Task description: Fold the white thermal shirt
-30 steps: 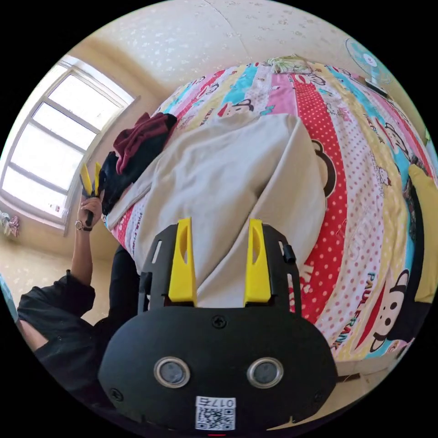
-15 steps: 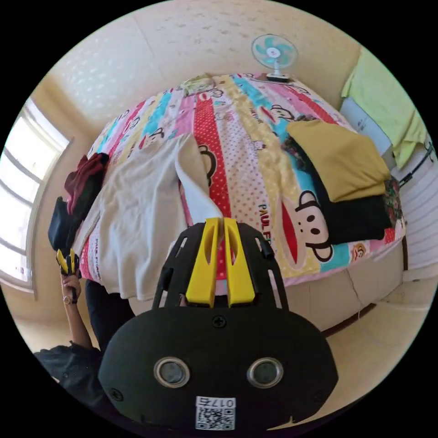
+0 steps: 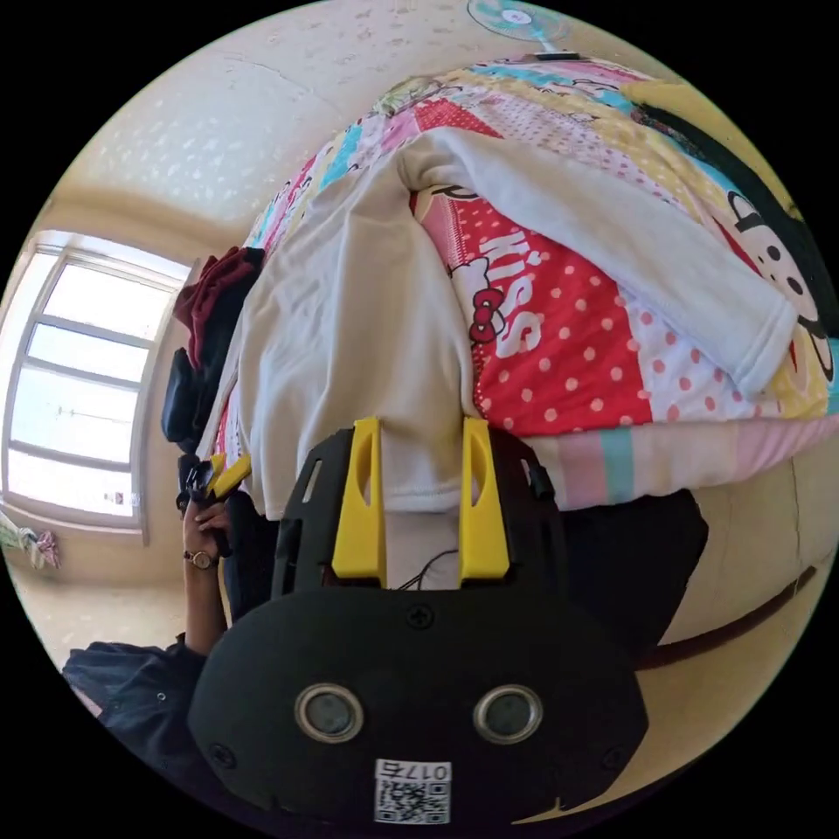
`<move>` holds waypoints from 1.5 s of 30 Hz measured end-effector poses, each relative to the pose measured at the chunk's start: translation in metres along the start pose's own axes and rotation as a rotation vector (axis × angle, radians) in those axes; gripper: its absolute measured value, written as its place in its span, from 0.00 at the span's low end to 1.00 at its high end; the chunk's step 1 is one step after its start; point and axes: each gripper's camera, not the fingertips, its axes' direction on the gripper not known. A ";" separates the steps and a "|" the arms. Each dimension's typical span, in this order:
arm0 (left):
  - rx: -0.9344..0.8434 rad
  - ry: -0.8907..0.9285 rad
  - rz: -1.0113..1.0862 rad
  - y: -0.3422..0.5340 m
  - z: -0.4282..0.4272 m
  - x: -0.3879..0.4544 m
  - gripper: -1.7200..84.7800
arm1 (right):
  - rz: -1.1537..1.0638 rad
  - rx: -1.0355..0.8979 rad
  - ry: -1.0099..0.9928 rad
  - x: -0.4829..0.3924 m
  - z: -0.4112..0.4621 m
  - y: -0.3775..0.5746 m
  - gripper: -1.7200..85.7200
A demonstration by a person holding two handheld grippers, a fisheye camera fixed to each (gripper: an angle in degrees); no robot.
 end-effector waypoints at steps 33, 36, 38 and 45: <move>-0.493 -0.473 0.163 0.098 0.018 0.093 0.06 | -0.229 -0.245 0.031 0.190 -0.167 0.061 0.06; -0.579 -0.642 0.095 0.110 0.036 0.073 0.06 | -0.168 -0.402 -0.018 0.223 -0.145 0.066 0.06; -0.577 -0.796 0.009 0.112 0.038 0.056 0.05 | -0.051 -0.387 -0.045 0.251 -0.139 0.068 0.07; -0.478 -0.674 0.123 0.096 0.054 0.071 0.12 | 0.267 0.244 -0.429 0.354 -0.198 0.072 0.18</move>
